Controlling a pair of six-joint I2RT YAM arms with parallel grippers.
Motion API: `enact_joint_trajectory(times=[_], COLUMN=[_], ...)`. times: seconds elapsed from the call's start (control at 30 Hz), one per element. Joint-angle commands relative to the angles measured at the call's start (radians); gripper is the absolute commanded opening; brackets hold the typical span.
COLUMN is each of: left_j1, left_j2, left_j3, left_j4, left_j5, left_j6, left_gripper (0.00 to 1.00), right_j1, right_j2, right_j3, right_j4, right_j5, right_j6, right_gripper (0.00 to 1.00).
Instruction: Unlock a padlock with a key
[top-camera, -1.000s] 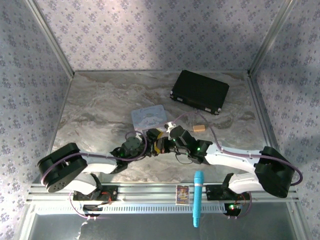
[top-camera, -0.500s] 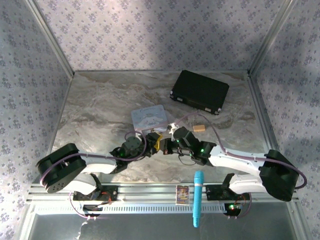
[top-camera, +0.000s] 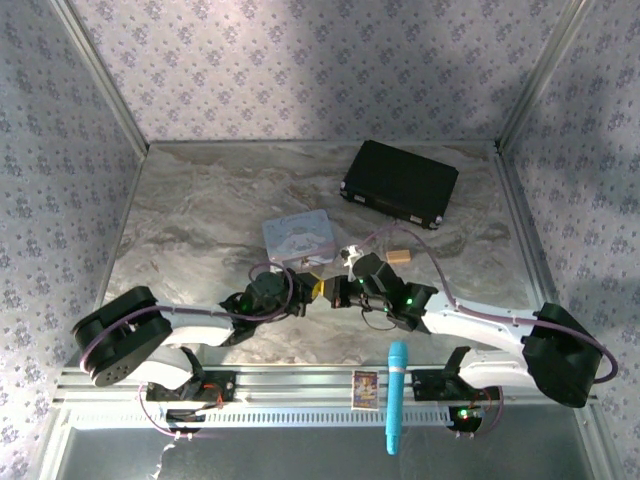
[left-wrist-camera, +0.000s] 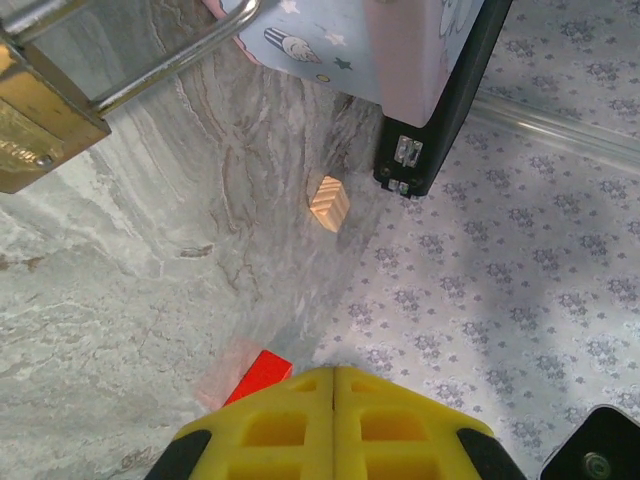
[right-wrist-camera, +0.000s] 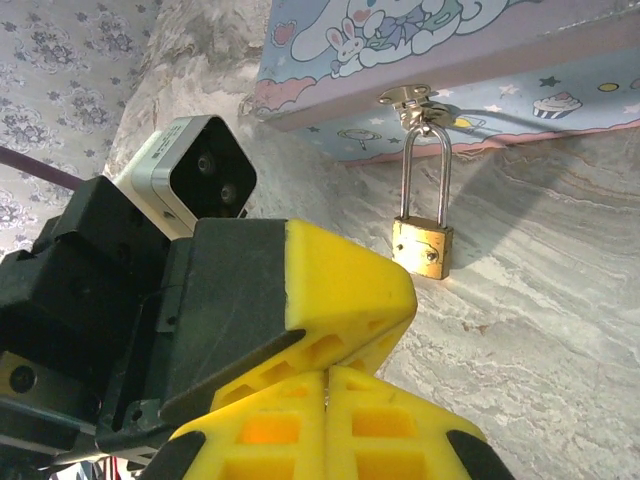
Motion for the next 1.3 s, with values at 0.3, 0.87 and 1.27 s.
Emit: enact_joint_trajectory(times=[0.3,0.87,1.27], left_j1=[0.064,0.083,0.083], left_j2=[-0.124,-0.296,-0.283], left_j3=[0.086,0.114,0.091], left_j4=[-0.123,-0.084,-0.060], left_j5=[0.044,0.088,0.078], left_j6=[0.399,0.610,0.590], left_gripper=[0.00,0.00,0.00], right_j1=[-0.152,-0.185,-0.173], right_j2=[-0.104,0.016,0.037], right_j3=[-0.089,-0.068,-0.083], right_j4=[0.193,0.546,0.604], right_j5=[-0.216,-0.481,-0.492], right_j6=[0.070,0.188,0.203], right_gripper=[0.79,0.41,0.10])
